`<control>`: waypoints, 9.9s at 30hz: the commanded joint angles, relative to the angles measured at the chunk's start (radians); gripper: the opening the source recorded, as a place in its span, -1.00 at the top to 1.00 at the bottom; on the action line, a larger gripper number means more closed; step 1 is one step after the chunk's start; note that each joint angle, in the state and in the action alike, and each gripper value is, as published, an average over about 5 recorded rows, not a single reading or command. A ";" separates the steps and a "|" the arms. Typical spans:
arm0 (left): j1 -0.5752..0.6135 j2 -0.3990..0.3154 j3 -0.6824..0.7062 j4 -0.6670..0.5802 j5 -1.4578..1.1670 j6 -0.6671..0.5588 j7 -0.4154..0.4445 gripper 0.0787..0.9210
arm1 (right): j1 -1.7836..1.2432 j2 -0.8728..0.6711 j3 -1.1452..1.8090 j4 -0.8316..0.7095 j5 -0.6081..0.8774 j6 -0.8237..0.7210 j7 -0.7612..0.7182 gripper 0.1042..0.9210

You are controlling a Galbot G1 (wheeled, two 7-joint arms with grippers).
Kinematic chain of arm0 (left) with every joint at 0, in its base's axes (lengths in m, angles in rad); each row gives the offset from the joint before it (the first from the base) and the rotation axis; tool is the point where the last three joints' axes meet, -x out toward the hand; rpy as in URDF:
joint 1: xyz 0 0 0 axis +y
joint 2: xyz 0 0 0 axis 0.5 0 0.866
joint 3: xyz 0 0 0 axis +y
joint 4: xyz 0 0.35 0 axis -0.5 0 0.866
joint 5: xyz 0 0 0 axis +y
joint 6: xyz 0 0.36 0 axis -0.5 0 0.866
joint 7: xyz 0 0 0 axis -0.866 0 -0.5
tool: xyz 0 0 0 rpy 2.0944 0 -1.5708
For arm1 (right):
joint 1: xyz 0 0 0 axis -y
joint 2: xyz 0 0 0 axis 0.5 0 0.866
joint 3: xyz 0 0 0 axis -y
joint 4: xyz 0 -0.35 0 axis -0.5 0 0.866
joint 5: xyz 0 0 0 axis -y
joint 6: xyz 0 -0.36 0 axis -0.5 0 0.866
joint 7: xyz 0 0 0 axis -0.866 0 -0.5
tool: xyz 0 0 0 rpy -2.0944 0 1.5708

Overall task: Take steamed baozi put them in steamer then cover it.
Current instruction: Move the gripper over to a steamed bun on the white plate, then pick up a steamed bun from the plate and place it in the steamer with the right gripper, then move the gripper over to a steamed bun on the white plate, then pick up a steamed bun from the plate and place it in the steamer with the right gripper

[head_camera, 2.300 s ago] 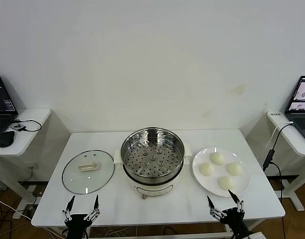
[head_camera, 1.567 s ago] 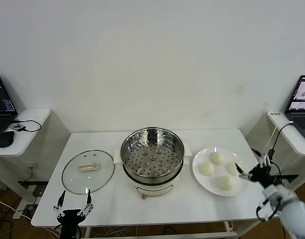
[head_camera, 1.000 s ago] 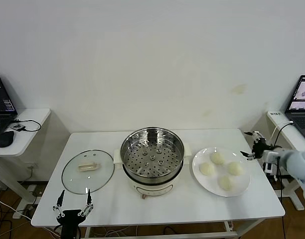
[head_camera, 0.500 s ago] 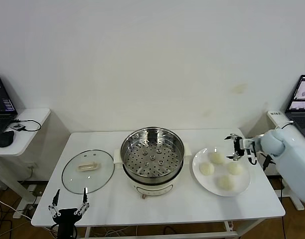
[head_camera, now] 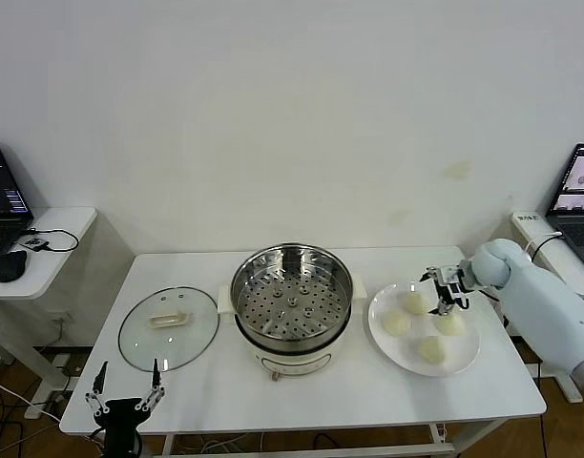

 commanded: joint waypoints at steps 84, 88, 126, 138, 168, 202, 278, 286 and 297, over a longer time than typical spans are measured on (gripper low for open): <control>-0.040 0.046 -0.018 0.021 -0.099 -0.010 0.006 -0.77 | 0.722 0.280 -0.874 0.360 0.476 0.088 0.112 -0.18; -0.039 0.045 -0.023 0.021 -0.102 -0.011 0.006 -0.77 | 0.682 0.306 -0.875 0.328 0.346 0.164 0.134 -0.18; -0.034 0.037 -0.031 0.016 -0.097 -0.018 0.004 -0.77 | 0.490 0.378 -0.700 0.097 -0.077 0.414 0.309 -0.60; -0.031 0.046 -0.028 0.006 -0.102 -0.018 0.005 -0.77 | 0.750 0.116 -0.813 0.440 0.544 -0.028 0.117 -0.76; -0.047 0.084 -0.008 0.006 -0.100 -0.003 0.012 -0.77 | 0.155 -0.453 -0.366 0.613 0.396 -0.366 0.027 -0.76; -0.034 0.079 -0.036 0.012 -0.097 -0.004 0.012 -0.77 | 0.117 -0.030 -0.382 0.240 0.270 -0.316 0.008 -0.76; -0.045 0.089 -0.036 -0.002 -0.109 -0.003 0.010 -0.77 | 0.758 0.167 -0.789 0.551 0.942 -0.600 0.129 -0.22; -0.033 0.093 -0.048 -0.009 -0.116 -0.006 0.010 -0.77 | 0.657 0.323 -0.797 0.445 0.942 -0.647 0.185 -0.22; -0.036 0.088 -0.043 -0.011 -0.115 -0.007 0.010 -0.77 | 0.546 0.407 -0.769 0.339 0.889 -0.641 0.222 -0.22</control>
